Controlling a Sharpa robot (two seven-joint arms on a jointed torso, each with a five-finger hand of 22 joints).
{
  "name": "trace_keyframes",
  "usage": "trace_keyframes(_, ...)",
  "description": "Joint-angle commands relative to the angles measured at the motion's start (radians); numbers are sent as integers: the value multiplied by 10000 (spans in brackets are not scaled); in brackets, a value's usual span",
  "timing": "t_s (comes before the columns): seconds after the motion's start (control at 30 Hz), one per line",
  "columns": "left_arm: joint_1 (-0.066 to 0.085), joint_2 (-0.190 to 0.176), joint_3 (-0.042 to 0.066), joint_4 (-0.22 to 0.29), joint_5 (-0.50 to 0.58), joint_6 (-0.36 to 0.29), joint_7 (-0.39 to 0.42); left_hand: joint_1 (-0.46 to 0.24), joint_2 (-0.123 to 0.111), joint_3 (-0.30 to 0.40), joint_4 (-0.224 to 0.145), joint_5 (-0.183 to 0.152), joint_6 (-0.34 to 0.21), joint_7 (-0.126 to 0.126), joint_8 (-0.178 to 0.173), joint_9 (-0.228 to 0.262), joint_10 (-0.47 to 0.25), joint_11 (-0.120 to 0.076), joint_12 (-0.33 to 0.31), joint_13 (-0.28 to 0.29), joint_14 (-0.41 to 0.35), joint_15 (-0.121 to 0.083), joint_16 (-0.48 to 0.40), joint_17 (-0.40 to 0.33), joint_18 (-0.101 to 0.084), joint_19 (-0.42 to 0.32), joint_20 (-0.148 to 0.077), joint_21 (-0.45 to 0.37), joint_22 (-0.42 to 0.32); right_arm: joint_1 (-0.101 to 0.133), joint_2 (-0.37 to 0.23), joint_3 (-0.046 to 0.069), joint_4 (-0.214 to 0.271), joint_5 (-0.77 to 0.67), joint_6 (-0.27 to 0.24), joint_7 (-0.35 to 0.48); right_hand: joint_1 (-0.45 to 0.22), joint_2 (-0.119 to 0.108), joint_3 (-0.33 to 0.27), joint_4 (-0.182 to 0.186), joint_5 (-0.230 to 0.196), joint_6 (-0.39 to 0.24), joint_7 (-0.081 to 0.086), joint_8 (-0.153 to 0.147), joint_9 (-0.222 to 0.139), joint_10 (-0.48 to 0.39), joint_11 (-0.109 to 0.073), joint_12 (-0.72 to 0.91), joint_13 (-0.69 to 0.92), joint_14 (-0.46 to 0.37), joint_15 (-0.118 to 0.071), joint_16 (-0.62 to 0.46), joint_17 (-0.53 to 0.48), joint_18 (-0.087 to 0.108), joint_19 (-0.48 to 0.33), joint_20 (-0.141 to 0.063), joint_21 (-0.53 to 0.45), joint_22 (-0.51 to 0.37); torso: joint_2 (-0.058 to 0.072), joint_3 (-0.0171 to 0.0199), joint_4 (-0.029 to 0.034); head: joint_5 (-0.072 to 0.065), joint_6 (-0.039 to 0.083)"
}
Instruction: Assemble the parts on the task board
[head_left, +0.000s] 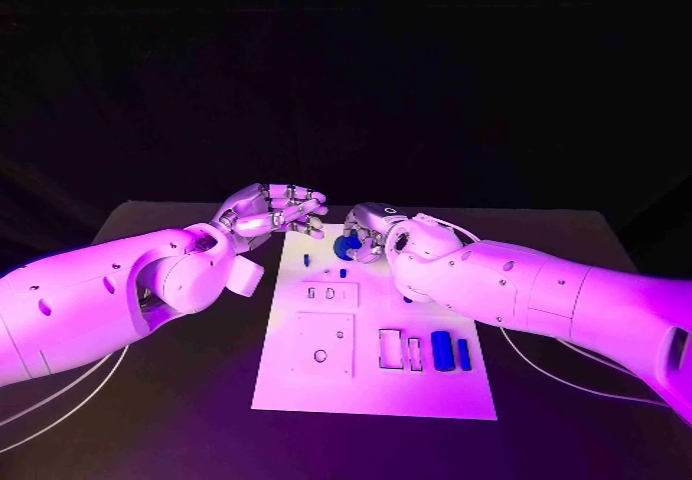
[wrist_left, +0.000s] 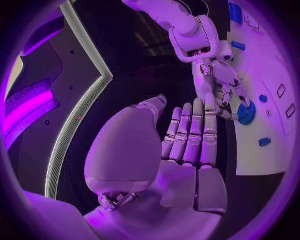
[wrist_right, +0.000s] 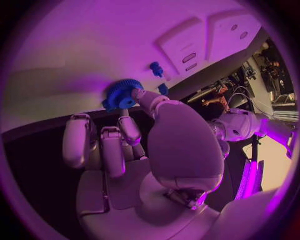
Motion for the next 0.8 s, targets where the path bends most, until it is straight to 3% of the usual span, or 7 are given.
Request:
trace_keyframes(0.03, 9, 34, 6, 3, -17, 53, 51, -11, 116, -41, 20, -32, -14, 487, -35, -15, -41, 44, -67, -10, 91, -1, -60, -9, 57, 52, 8, 25, -8, -10, -16, -9, -78, -103, 244, -206, -77, -3, 88, -7, -38, -47, 48, 40, -5, 11, 1, -64, -38, 764, -40, 35, 1362, -98, -3, -60, -17, -26, 4, 4, -2, -6, -2)
trace_keyframes(0.2, 9, 51, 6, -18, -17, 62, 52, -11, 116, -41, 20, -32, -14, 487, -35, -15, -41, 44, -67, -10, 91, -1, -60, -9, 57, 52, 8, 25, -8, -12, -5, -9, -94, -55, 246, -103, -162, -73, 87, -26, -55, -153, 94, -54, -49, -110, 41, -175, -179, 758, -12, 25, 1340, -88, -39, -45, -69, -68, 6, 6, -2, -1, -5)
trace_keyframes(0.23, 9, 57, 6, -24, -17, 65, 52, -11, 116, -41, 20, -32, -14, 487, -35, -15, -41, 44, -67, -10, 91, -1, -60, -9, 57, 52, 8, 25, -8, -19, 6, -10, -113, -16, 251, -40, -273, -153, 32, -5, -63, -380, 149, -208, -113, -278, 91, -329, -395, 751, 25, 15, 1317, -82, -71, -18, -116, -106, 4, 9, -2, 7, 3)
trace_keyframes(0.27, 9, 61, 6, -27, -17, 66, 52, -11, 116, -41, 20, -32, -14, 487, -35, -15, -41, 44, -67, -10, 91, -1, -60, -9, 57, 52, 8, 25, -8, -26, 11, -10, -123, 8, 262, -4, -390, -241, -134, 17, -74, -860, 242, -563, -248, -403, 185, -448, -539, 743, 111, 5, 1290, -69, -114, 52, -184, -153, 3, 10, 0, 5, 3)
trace_keyframes(0.33, 9, 68, 6, -33, -17, 69, 54, -11, 116, -41, 20, -32, -14, 487, -35, -15, -41, 44, -67, -10, 91, -1, -60, -9, 57, 52, 8, 25, -8, -49, 17, -11, -137, 82, 311, 62, -490, -308, -316, 63, -343, -1104, 235, -754, -319, -435, 192, -479, -576, 739, 128, 2, 1280, -61, -132, 81, -217, -173, 4, 11, 9, 2, 4)
trace_keyframes(0.57, 8, 64, 6, -48, -17, 69, 56, -13, 117, -48, 22, -33, -13, 488, -41, -16, -41, 45, -68, -15, 96, -1, -68, -27, 56, 62, 6, 14, -19, -103, -100, -11, -58, 424, 429, 160, -783, -52, -1746, 722, -261, -1049, 322, -1104, -442, -555, 271, -614, -659, 723, 189, -5, 1243, -36, -174, 164, -359, -233, -1, 12, 3, 48, -13)
trace_keyframes(0.8, 8, 49, 6, -46, -17, 71, 59, -13, 117, -48, 22, -33, -13, 488, -41, -16, -41, 45, -68, -15, 96, -1, -68, -27, 56, 62, 6, 14, -19, -114, -291, -11, 21, 553, 209, 202, -702, 194, -2164, 1031, -201, -835, 322, -1147, -461, -501, 280, -577, -560, 727, 210, 7, 1255, -35, -147, 174, -366, -203, -5, 8, -12, 84, -11)
